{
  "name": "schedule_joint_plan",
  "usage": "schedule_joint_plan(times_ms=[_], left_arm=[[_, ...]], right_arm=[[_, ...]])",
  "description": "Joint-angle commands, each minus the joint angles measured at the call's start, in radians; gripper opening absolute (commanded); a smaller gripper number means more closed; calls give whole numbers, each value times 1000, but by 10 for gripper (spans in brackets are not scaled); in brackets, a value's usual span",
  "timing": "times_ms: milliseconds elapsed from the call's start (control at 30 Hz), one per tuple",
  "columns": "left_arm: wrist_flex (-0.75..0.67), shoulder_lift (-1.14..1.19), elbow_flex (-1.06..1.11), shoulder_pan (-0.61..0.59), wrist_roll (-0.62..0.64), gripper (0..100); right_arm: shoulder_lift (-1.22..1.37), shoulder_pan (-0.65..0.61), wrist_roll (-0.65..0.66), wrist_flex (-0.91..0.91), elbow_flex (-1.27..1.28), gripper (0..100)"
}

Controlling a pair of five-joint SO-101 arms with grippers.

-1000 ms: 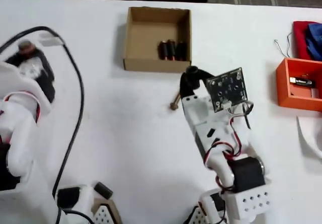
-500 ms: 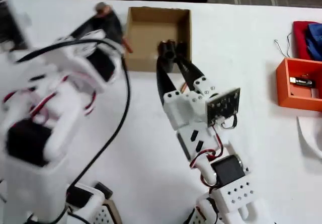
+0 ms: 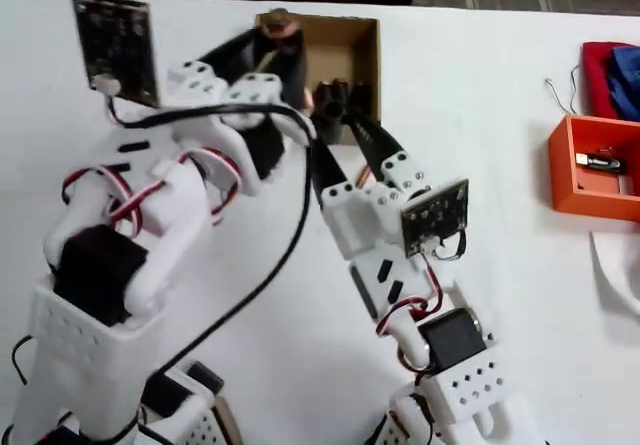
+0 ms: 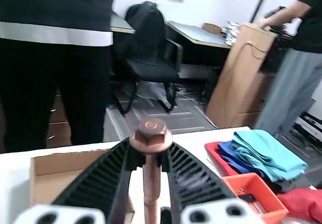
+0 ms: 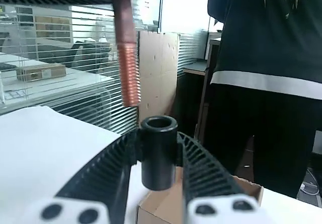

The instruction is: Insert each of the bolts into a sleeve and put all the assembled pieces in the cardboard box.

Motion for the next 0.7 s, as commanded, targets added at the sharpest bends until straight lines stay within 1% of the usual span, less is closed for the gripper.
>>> schedule_joint_plan(times_ms=[0,233,400,667], left_arm=[[-31,2,-5,18,-8,27],[-31,43,-13,20,-8,27],[-112,107,-25,23,-8,27],[-57,117,-25,23,-8,27]], right_arm=[[-13,1,17,2,-17,21],[-12,-1,17,10,-15,21],[-15,-1,17,10,-15,21],[-16,-1,17,15,-15,21]])
